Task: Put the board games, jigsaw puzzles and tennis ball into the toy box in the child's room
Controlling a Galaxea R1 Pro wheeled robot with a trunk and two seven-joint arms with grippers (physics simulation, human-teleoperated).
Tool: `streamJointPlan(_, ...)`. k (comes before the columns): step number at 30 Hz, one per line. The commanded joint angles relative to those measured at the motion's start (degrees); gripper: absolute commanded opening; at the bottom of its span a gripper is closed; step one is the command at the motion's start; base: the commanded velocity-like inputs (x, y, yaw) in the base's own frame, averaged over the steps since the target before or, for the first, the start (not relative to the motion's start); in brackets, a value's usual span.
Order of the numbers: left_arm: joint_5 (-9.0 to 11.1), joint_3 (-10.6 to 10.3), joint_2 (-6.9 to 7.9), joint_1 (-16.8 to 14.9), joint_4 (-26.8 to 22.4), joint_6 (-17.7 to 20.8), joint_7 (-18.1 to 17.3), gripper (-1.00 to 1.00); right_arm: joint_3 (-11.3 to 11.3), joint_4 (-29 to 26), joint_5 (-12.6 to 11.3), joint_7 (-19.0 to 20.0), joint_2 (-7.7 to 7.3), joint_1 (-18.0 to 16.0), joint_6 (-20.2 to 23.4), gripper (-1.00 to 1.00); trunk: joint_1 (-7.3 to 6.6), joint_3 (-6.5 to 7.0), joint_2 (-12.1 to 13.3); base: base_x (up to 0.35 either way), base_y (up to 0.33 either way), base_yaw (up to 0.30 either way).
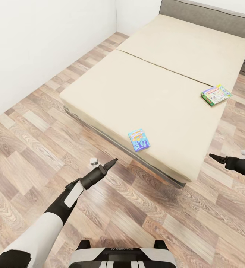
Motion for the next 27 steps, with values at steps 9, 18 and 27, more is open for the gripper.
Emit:
streamJointPlan(9,1.7,1.1,1.51,-1.0,-0.1,0.9,1.6,1.0,0.2,-0.4,0.0,0.2,0.5,0.4,0.5,1.0,0.0,-0.16,0.0,0.0,0.0,0.0)
streamJointPlan(18,2.5,3.2,2.08,-1.1,-0.1,1.0,2.3,1.0,0.3,-0.6,0.0,0.2,0.83,0.5,0.6,1.0,0.0,-0.19,0.0,0.0,0.0,0.0)
streamJointPlan(27,3.0,4.1,4.92,-1.0,-0.1,1.0,1.8,1.0,0.3,-0.7,0.1,0.2,1.01,0.6,0.6,1.0,0.0,-0.2,0.0,0.0,0.0,0.0)
